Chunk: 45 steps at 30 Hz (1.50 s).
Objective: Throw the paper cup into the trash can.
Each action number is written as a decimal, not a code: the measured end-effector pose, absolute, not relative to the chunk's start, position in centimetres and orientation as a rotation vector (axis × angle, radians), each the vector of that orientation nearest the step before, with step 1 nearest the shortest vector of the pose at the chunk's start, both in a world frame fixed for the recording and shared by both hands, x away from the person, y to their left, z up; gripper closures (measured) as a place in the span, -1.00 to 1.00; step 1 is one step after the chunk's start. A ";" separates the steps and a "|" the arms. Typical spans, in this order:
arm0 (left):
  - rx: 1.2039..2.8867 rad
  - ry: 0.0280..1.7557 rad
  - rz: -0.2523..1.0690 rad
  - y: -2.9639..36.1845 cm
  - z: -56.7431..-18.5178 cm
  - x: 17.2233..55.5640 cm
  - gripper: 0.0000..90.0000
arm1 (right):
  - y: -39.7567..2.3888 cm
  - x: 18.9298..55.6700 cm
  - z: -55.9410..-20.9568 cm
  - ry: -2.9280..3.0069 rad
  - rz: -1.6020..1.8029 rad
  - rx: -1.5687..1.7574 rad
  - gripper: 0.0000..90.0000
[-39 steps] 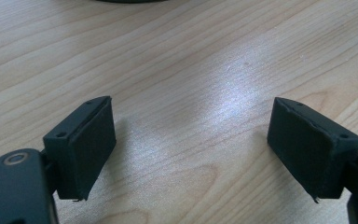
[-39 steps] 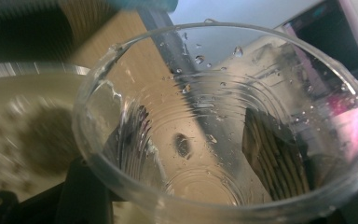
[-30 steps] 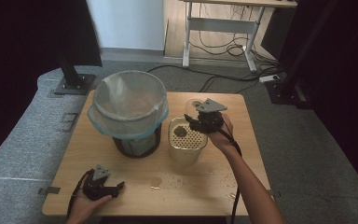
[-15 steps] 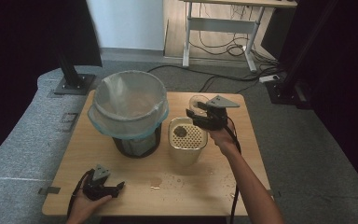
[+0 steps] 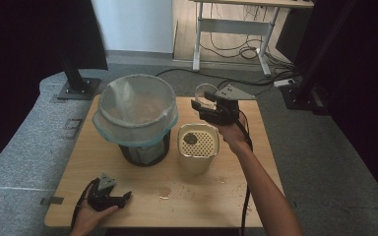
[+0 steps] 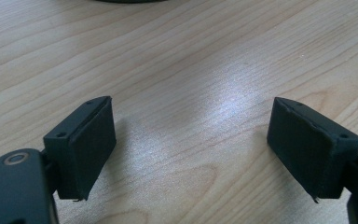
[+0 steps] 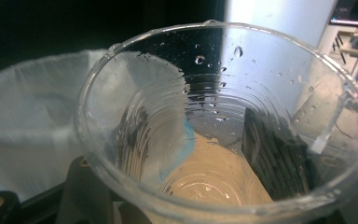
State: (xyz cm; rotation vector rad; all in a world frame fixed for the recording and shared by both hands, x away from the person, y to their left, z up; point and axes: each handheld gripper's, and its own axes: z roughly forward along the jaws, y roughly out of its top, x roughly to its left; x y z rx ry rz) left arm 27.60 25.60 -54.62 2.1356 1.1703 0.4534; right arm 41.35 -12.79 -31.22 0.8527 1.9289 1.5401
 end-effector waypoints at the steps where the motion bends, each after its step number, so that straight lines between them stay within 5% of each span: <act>1: 2.136 1.170 0.453 25.6 -54.6 27.6 -0.67 | -12.5 41.4 -30.9 1.929 1.546 0.847 -0.08; 11: 2.137 1.167 0.453 25.6 -54.6 27.6 -0.67 | -6.9 42.0 -26.1 1.953 1.609 0.739 -0.09; 20: 2.140 1.162 0.452 25.6 -54.6 27.6 -0.67 | -1.3 44.7 -25.7 2.034 1.597 0.715 -0.13; 25: 2.142 1.158 0.450 25.6 -54.6 27.6 -0.67 | 1.9 46.5 -26.3 2.084 1.571 0.745 -0.30; 29: 2.143 1.158 0.450 25.6 -54.6 27.6 -0.67 | 3.5 47.1 -26.7 2.113 1.528 0.793 -0.64; 45: 2.143 1.158 0.450 25.6 -54.6 27.6 -0.67 | 0.2 46.1 -27.3 2.090 1.554 0.818 -0.67</act>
